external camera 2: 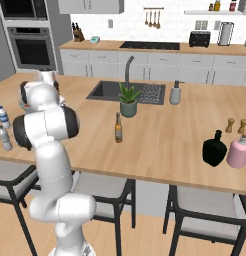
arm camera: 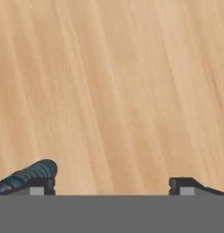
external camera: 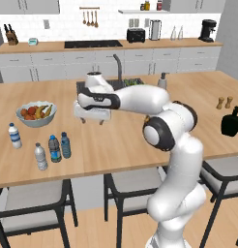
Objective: Move the plastic bottles in the middle to the plastics group, and the glass bottles in the middle to the glass group.
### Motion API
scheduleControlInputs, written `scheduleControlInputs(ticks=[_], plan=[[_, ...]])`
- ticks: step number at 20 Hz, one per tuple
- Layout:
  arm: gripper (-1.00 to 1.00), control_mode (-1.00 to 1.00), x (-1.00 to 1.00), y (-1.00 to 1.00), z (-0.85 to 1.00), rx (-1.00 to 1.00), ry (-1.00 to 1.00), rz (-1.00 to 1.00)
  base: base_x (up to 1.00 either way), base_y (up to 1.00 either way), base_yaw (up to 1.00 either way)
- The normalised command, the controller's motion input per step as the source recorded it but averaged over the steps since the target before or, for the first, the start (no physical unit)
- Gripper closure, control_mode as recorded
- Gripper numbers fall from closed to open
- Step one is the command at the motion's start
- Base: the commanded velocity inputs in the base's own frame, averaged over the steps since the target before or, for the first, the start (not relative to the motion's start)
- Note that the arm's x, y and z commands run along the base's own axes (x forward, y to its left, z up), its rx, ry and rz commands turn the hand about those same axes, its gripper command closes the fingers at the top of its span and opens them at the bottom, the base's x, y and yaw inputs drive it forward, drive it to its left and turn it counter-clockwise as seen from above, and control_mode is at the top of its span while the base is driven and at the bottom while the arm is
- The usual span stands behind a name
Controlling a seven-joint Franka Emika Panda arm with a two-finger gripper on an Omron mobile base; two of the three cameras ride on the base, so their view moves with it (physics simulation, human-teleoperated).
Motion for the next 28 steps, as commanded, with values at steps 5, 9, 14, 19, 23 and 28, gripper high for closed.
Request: scheduleControlInputs(ticks=[5,9,14,19,23,28], plan=[[-1.00,-1.00,-0.20,-1.00,0.07,0.00,0.00,0.00,0.00,0.00,0.00],[-1.00,-1.00,0.00,-0.93,0.16,0.00,0.05,0.00,0.00,0.00,0.00],[-1.00,-1.00,0.00,-0.91,0.08,0.00,-0.01,0.00,0.00,0.00,0.00],[-1.00,-1.00,-0.13,-0.68,-0.10,0.00,-0.15,-0.04,0.00,0.00,0.00],[-1.00,-1.00,0.03,-0.74,-0.03,0.00,-0.17,-0.02,0.00,0.00,0.00],[-1.00,-1.00,0.20,-0.81,0.04,0.02,-0.09,-0.01,0.00,0.00,0.00]])
